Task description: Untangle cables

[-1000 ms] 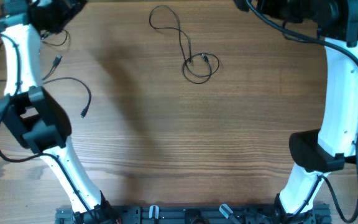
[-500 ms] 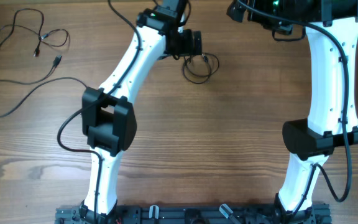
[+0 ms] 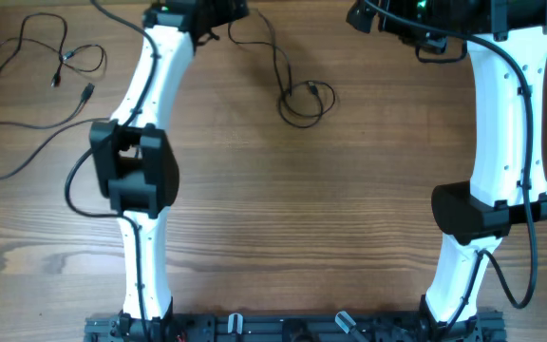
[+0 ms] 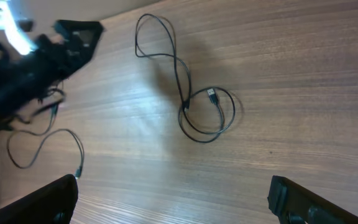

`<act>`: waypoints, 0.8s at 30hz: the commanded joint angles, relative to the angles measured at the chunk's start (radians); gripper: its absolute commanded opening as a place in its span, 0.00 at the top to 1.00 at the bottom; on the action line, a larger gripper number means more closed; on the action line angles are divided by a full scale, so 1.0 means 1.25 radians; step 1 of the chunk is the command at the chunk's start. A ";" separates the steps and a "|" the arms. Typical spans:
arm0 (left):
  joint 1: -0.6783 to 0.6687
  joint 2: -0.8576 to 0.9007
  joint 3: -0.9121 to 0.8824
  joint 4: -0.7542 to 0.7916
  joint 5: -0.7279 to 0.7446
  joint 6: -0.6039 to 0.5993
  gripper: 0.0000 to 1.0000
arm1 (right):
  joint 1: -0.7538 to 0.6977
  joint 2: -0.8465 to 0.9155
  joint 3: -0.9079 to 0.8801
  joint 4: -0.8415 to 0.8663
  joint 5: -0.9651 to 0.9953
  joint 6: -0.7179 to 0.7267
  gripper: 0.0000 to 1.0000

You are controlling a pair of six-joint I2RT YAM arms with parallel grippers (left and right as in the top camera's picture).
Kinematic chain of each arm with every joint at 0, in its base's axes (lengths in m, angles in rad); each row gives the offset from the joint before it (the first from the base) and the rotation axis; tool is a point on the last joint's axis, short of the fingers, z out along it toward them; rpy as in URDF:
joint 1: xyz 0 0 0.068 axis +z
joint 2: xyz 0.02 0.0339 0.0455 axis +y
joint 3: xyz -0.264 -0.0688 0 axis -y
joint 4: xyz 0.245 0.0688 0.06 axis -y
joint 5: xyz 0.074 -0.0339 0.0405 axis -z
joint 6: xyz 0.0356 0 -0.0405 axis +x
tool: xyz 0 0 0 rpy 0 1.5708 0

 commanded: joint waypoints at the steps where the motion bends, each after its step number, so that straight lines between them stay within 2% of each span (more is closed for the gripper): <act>1: -0.030 0.086 0.012 0.015 0.010 0.089 0.01 | 0.003 0.009 -0.002 0.001 -0.016 0.019 0.00; 4: -0.047 0.122 0.012 0.018 0.010 0.190 0.00 | 0.004 0.009 -0.002 0.001 -0.016 0.020 0.00; 6: -0.056 0.143 0.012 0.035 0.010 0.196 0.06 | 0.004 0.009 -0.002 0.001 -0.016 0.020 0.00; 9: -0.059 0.153 0.012 -0.020 0.010 0.196 0.39 | 0.004 0.009 -0.002 0.001 -0.016 0.019 0.00; 11: -0.059 0.152 0.012 -0.080 0.010 0.196 0.49 | 0.004 0.009 -0.002 0.001 -0.016 0.019 0.00; 12: -0.059 0.152 0.012 -0.129 0.010 0.208 0.57 | 0.004 0.009 -0.002 0.001 -0.016 0.019 0.00; 13: -0.058 0.152 0.012 -0.162 0.010 0.211 0.71 | 0.004 0.009 -0.002 0.001 -0.016 0.020 0.00; 14: -0.058 0.152 0.012 -0.180 0.010 0.211 0.96 | 0.004 0.009 -0.002 0.001 -0.016 0.020 0.00; 16: -0.059 0.148 0.013 -0.196 0.009 0.211 0.96 | 0.004 0.009 -0.002 0.001 -0.016 0.020 0.00; 17: -0.058 0.134 0.014 -0.187 0.010 0.196 0.96 | 0.004 0.009 -0.002 0.001 -0.016 0.018 0.00; 19: -0.054 0.080 0.015 -0.134 0.010 0.106 0.92 | 0.004 0.009 -0.002 0.001 -0.015 0.018 0.00; 20: -0.052 0.050 0.015 -0.090 0.010 0.049 0.73 | 0.004 0.009 -0.002 0.001 -0.015 0.018 0.00; 21: -0.051 0.026 0.015 -0.026 0.014 -0.008 0.20 | 0.004 0.009 -0.002 0.001 -0.016 0.018 0.00; 22: -0.051 0.021 0.015 0.011 0.024 -0.016 0.05 | 0.004 0.009 -0.002 0.001 -0.016 0.018 0.00; 23: -0.053 0.021 0.015 0.046 0.034 -0.015 0.00 | 0.004 0.009 -0.002 0.001 -0.016 0.018 0.00; 24: -0.055 0.027 0.014 0.075 0.033 -0.016 0.00 | 0.004 0.009 -0.002 0.001 -0.016 0.018 0.00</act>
